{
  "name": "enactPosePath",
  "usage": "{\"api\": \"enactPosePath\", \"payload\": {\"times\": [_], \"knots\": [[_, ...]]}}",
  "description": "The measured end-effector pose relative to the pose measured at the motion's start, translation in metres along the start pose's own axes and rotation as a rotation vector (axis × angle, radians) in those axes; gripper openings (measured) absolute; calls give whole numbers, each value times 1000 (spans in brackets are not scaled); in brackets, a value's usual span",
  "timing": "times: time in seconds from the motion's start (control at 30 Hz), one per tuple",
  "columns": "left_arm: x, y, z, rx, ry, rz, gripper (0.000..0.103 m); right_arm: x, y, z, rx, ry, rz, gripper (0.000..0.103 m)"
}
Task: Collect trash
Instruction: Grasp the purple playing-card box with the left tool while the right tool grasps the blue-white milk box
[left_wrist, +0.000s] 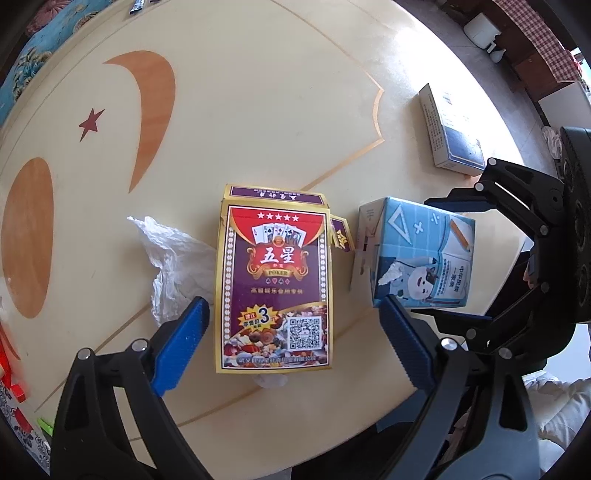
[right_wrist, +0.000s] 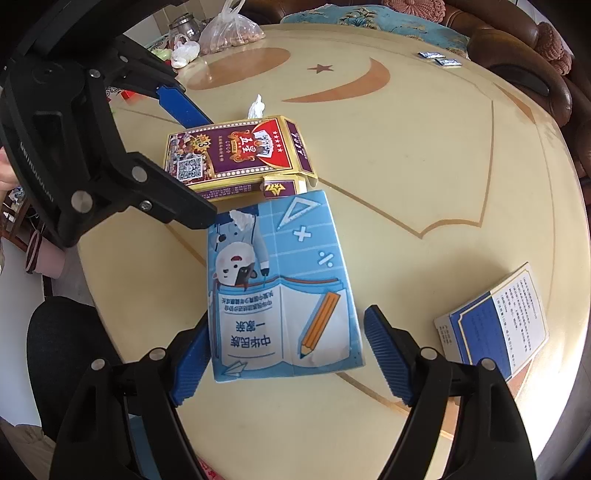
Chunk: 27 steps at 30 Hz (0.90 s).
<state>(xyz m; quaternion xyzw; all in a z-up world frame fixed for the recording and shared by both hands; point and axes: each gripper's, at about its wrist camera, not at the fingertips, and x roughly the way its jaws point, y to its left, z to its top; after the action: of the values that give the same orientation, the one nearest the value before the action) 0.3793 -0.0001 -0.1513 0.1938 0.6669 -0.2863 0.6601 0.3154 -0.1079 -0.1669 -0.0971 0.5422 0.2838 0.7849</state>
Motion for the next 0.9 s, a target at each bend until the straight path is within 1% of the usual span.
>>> {"api": "enactPosePath", "payload": {"times": [0.03, 0.07, 0.2, 0.27, 0.37, 0.43, 0.6, 0.8, 0.9], "knots": [[-1, 1, -1, 2, -3, -14, 84, 0, 0, 0, 0, -1, 1, 76], [-2, 3, -2, 1, -6, -16, 83, 0, 0, 0, 1, -2, 1, 76], [-3, 14, -5, -7, -10, -22, 83, -2, -1, -1, 3, -3, 2, 74], [-6, 14, -6, -11, -14, -32, 83, -2, -1, -1, 5, -3, 2, 73], [-7, 15, -6, -11, -18, -27, 83, -3, -1, -2, 0, -10, -6, 71], [-8, 13, -6, -1, -23, -26, 81, -4, -2, -3, 4, -18, -5, 71], [1, 22, -8, -30, 9, -13, 79, -6, -3, -7, 17, -33, -3, 69], [2, 22, -5, -39, 30, 20, 62, -9, -1, -7, 22, -57, -18, 69], [1, 19, -6, -42, 39, 41, 61, -10, -1, -7, 29, -64, -25, 69]]}}
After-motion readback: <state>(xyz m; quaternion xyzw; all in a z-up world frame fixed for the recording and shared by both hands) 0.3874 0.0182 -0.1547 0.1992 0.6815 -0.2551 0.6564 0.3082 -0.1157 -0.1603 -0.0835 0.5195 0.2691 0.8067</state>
